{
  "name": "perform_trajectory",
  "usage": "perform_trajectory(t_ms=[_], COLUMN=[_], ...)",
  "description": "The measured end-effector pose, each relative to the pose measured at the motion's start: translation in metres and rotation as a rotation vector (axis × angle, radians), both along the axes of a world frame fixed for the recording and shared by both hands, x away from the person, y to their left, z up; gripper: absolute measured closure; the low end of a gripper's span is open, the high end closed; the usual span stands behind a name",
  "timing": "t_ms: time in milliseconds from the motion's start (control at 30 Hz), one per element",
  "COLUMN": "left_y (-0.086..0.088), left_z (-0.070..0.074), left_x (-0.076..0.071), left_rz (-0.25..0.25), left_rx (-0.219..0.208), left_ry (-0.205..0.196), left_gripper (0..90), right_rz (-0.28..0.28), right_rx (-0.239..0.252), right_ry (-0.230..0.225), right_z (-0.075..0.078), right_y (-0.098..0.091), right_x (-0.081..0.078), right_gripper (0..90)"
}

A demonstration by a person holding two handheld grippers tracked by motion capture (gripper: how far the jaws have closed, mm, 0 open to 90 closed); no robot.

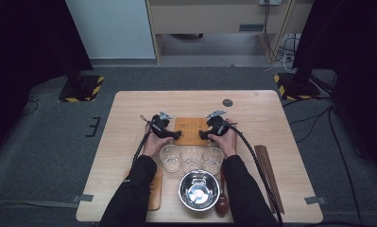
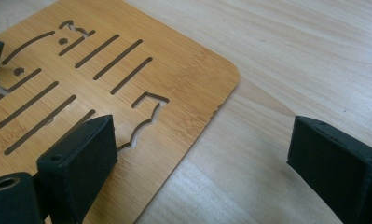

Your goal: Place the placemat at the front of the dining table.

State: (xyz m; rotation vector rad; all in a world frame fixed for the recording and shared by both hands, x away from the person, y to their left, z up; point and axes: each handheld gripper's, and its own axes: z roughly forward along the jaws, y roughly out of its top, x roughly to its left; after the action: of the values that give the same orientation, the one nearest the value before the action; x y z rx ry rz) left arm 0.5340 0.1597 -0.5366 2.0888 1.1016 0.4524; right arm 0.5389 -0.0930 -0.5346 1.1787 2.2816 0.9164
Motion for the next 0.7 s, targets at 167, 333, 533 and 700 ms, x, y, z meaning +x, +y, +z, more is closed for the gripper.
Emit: perform_trajectory(t_ms=[167, 333, 533, 700], left_y=[-0.002, -0.004, -0.005, -0.006], left_z=[0.0, 0.0, 0.0, 0.0], left_x=[0.004, 0.005, 0.006, 0.006], left_rz=[0.011, 0.014, 0.023, 0.027], left_rx=[-0.005, 0.002, -0.007, -0.006], left_ry=[0.002, -0.003, 0.005, 0.009], left_gripper=[14.9, 15.1, 15.0, 13.9], right_rz=[-0.02, -0.041, -0.054, -0.06], right_rx=[0.028, 0.02, 0.03, 0.067], right_ry=[-0.014, -0.03, -0.015, 0.036], right_z=[-0.003, -0.004, -0.004, -0.005], right_y=[-0.003, -0.004, -0.006, -0.01], right_x=[0.003, 0.005, 0.008, 0.011], right_gripper=[7.9, 4.2, 4.3, 4.0])
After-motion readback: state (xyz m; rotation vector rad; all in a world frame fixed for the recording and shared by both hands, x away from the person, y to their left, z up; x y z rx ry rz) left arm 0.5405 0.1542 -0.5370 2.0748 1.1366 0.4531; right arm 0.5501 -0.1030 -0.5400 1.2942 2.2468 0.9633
